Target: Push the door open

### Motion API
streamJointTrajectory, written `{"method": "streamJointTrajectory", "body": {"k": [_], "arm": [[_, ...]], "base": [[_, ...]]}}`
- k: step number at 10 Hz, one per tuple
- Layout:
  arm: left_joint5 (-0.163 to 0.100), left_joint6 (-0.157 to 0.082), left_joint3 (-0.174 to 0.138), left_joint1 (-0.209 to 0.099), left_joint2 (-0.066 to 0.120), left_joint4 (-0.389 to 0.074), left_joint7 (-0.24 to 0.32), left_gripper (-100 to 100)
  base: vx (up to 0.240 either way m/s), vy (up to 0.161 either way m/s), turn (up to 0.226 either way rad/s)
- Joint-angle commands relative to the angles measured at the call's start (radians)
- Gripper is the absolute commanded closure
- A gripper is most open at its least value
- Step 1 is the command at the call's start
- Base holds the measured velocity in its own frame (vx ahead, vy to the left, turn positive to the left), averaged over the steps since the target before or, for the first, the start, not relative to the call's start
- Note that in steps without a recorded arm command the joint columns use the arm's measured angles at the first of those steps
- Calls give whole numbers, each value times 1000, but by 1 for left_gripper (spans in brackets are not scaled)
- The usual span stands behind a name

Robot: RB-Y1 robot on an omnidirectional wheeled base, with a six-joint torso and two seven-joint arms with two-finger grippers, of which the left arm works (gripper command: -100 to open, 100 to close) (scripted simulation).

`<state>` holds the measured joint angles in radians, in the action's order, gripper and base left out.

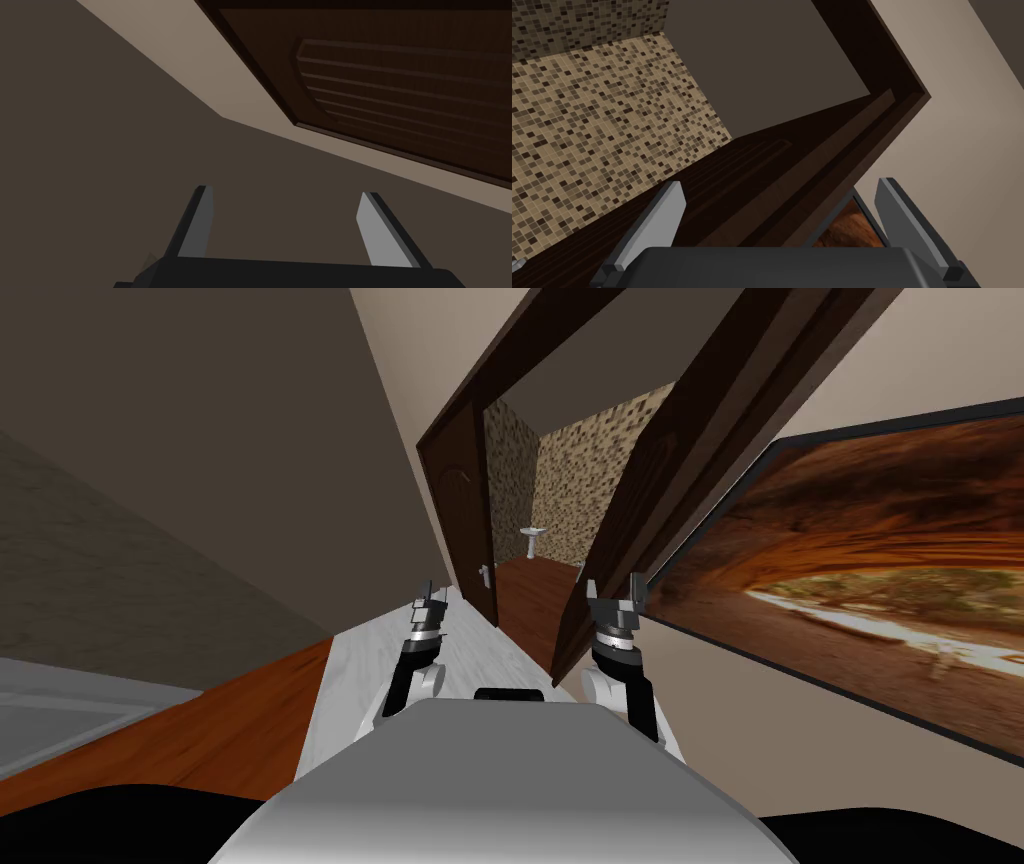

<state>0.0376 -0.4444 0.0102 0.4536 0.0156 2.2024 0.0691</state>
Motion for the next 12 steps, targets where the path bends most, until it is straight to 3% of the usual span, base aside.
{"method": "streamJointTrajectory", "body": {"k": [1,12], "arm": [[1,6,11,-16,12,-32,2,-100],[7,51,87,-126,61,-260,16,-100]], "base": [[152,52,-86],[84,152,-103]]}}
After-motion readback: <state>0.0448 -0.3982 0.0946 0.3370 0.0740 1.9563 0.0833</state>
